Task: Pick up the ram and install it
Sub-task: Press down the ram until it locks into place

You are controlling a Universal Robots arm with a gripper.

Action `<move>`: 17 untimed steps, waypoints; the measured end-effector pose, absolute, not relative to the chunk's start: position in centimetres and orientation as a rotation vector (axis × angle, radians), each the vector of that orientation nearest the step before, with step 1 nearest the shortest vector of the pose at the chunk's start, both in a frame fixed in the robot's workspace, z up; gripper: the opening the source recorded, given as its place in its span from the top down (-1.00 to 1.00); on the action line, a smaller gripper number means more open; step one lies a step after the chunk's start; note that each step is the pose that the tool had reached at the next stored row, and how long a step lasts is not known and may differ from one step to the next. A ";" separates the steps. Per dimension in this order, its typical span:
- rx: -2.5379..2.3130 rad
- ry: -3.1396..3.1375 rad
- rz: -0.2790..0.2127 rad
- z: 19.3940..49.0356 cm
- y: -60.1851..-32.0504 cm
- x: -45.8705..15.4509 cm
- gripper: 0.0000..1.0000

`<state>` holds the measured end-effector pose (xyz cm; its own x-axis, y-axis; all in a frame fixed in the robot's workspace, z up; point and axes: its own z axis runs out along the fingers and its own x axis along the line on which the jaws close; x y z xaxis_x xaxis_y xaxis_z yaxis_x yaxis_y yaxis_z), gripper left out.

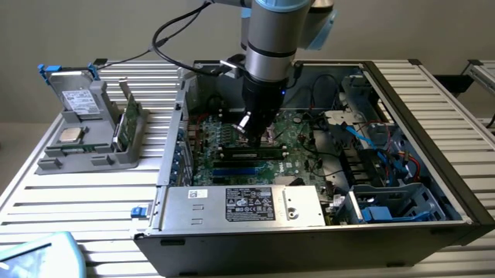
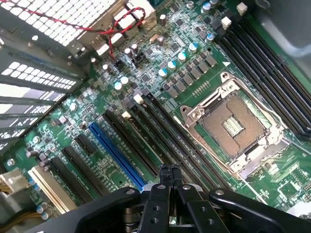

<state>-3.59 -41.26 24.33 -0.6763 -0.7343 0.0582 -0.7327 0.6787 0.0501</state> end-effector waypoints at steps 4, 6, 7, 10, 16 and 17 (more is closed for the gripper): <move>1.138 -2.850 -0.038 24.3 -41.3 -3.6 0.79; 1.090 -2.869 -0.040 24.3 -41.3 -3.6 0.79; 1.068 -2.877 -0.041 24.3 -41.3 -3.6 0.79; 0.996 -2.904 -0.044 24.3 -41.3 -3.6 0.79; 0.851 -2.951 -0.049 24.3 -41.3 -3.6 0.79; 0.827 -2.958 -0.050 24.3 -41.3 -3.6 0.79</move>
<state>-3.59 -41.26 24.32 -0.8529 -0.5188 0.0582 -0.5165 0.8548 0.0501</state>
